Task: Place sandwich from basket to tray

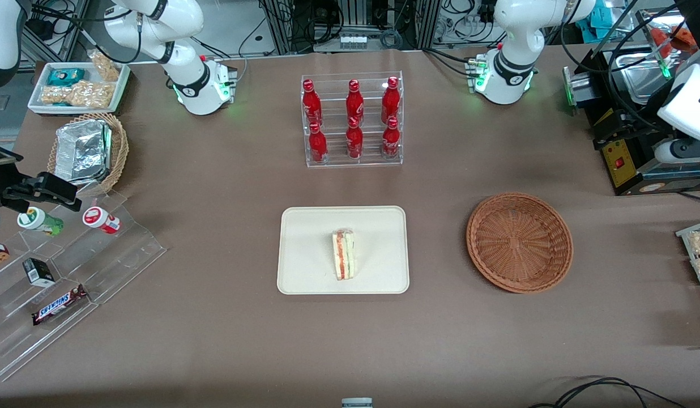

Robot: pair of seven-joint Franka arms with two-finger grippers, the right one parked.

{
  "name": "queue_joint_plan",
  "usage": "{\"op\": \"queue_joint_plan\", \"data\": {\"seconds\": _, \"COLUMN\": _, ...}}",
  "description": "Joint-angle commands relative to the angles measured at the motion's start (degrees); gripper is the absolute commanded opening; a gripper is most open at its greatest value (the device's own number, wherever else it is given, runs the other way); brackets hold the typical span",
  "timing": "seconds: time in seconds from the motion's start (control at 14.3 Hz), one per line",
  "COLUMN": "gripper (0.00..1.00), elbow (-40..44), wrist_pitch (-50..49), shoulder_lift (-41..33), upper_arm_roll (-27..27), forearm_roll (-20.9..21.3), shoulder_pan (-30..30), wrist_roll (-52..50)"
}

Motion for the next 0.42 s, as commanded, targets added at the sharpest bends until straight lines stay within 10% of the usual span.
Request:
{"op": "queue_joint_plan", "data": {"seconds": 0.0, "gripper": 1.00, "elbow": 0.30, "wrist_pitch": 0.53, "shoulder_lift": -0.38, "upper_arm_roll": 0.84, "forearm_roll": -0.55, "shoulder_pan": -0.85, "wrist_roll": 0.48}}
{"op": "queue_joint_plan", "data": {"seconds": 0.35, "gripper": 1.00, "elbow": 0.47, "wrist_pitch": 0.27, "shoulder_lift": -0.46, "upper_arm_roll": 0.92, "forearm_roll": -0.64, "shoulder_pan": -0.85, "wrist_roll": 0.57}}
